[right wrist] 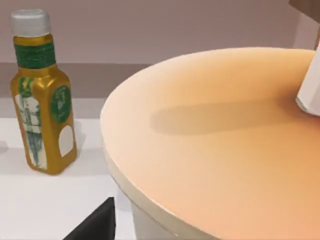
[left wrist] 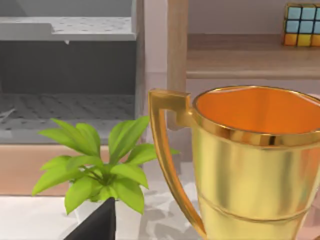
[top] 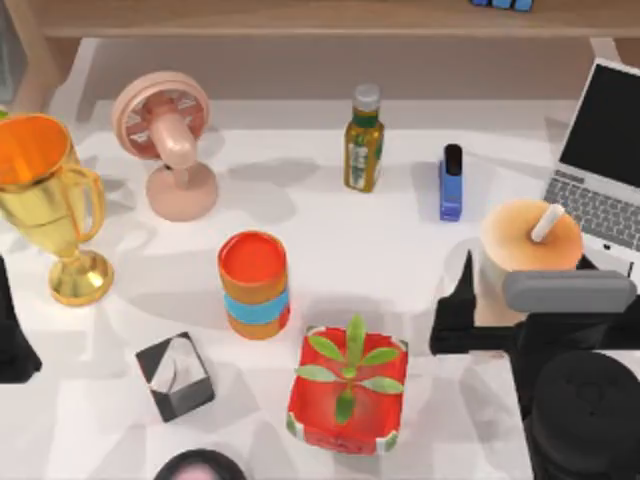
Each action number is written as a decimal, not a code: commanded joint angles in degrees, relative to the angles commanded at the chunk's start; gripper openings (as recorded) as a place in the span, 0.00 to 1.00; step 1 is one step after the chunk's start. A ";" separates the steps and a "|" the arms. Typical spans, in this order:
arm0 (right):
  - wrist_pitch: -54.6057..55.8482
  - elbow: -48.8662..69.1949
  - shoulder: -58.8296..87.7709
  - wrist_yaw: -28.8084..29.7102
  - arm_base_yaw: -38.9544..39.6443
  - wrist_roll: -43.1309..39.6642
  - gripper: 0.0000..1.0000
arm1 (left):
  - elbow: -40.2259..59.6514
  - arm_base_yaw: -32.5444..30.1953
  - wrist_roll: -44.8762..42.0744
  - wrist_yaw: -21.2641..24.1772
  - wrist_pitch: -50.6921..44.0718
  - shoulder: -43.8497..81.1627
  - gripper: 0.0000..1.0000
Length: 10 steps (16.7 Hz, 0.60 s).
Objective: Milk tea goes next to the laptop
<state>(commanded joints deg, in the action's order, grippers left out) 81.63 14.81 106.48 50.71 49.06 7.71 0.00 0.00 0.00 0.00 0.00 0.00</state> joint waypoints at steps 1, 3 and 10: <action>0.00 0.00 0.00 0.00 0.00 0.00 1.00 | 0.00 0.00 0.00 0.00 0.00 0.00 1.00; 0.00 0.00 0.00 0.00 0.00 0.00 1.00 | 0.00 0.00 0.00 0.00 0.00 0.00 1.00; 0.00 0.00 0.00 0.00 0.00 0.00 0.47 | 0.00 0.00 0.00 0.00 0.00 0.00 1.00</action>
<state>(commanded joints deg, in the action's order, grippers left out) 81.63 14.81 106.48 50.71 49.06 7.71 0.00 0.00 0.00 0.00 0.00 0.00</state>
